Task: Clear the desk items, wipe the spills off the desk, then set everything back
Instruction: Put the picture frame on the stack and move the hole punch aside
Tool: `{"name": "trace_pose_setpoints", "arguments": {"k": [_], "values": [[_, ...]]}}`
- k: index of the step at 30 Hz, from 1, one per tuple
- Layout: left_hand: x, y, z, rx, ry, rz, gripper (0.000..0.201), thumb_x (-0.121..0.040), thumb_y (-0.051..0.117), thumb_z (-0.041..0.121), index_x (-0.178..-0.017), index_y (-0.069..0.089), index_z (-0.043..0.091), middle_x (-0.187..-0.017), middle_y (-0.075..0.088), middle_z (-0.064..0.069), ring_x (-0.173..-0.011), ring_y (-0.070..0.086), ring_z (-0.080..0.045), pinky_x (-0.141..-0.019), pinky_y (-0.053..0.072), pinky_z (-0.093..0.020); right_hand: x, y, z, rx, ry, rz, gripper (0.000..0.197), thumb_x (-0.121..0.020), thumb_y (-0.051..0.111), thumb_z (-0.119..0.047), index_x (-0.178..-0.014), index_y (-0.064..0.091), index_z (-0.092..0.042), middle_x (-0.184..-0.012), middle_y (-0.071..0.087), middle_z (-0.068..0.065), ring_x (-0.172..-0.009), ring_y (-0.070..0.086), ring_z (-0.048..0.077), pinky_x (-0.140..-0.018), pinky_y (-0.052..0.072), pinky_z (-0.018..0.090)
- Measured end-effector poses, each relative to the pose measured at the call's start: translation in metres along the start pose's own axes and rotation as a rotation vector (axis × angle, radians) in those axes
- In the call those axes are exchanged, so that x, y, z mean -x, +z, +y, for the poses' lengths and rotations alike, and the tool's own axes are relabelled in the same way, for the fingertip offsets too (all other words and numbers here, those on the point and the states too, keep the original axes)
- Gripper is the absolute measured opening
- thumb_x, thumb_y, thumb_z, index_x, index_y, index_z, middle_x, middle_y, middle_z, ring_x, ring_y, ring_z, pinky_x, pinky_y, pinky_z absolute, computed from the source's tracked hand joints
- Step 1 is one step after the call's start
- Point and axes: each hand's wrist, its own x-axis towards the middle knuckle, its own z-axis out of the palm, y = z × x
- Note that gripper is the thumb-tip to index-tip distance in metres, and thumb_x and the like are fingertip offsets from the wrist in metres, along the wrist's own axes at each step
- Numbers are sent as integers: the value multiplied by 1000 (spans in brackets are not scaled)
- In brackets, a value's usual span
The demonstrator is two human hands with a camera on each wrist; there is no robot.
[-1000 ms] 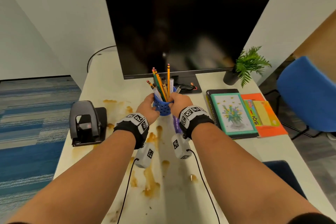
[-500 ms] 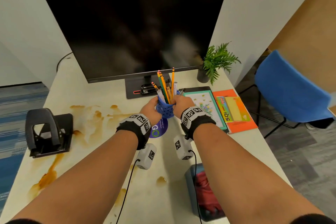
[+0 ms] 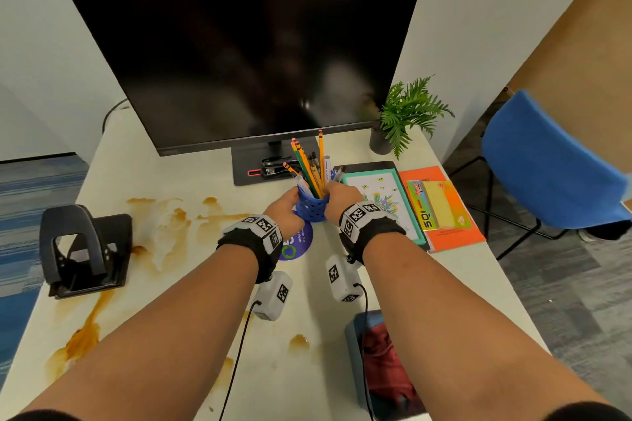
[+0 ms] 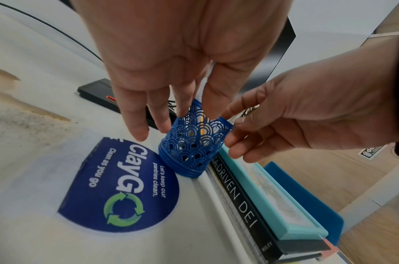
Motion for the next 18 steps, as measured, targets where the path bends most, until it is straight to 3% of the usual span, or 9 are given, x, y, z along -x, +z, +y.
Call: {"name": "trace_pose_setpoints", "arguments": {"k": [6, 13, 16, 18], "values": [[7, -10, -10, 29, -46, 12, 77, -88, 57, 0, -151, 18, 21, -153, 32, -3, -135, 42, -26, -106, 43, -37, 8, -2, -12, -81, -29, 43, 36, -92, 52, -10, -128, 48, -8, -123, 57, 17, -111, 57, 32, -95, 48, 38], [33, -36, -37, 81, -84, 97, 73, -88, 59, 6, -150, 23, 19, -150, 38, -2, -127, 50, -25, -92, 46, -30, 24, 5, -40, -41, -105, 17, 43, -96, 50, -11, -138, 45, -13, -130, 57, 12, -119, 55, 28, -99, 48, 34], [48, -51, -56, 99, -112, 149, 67, -90, 57, 10, -149, 27, 18, -148, 41, -2, -125, 51, -24, -91, 46, -30, 29, 16, -60, -21, -131, -10, 38, -97, 49, -14, -135, 48, -13, -139, 51, 10, -128, 49, 25, -99, 47, 32], [59, -63, -71, 84, -135, 189, 64, -91, 56, 12, -149, 28, 18, -147, 42, -2, -126, 50, -23, -92, 44, -28, 32, 24, -76, -42, -147, -16, 34, -96, 49, -16, -131, 52, -15, -133, 55, 9, -123, 53, 26, -96, 48, 32]]}}
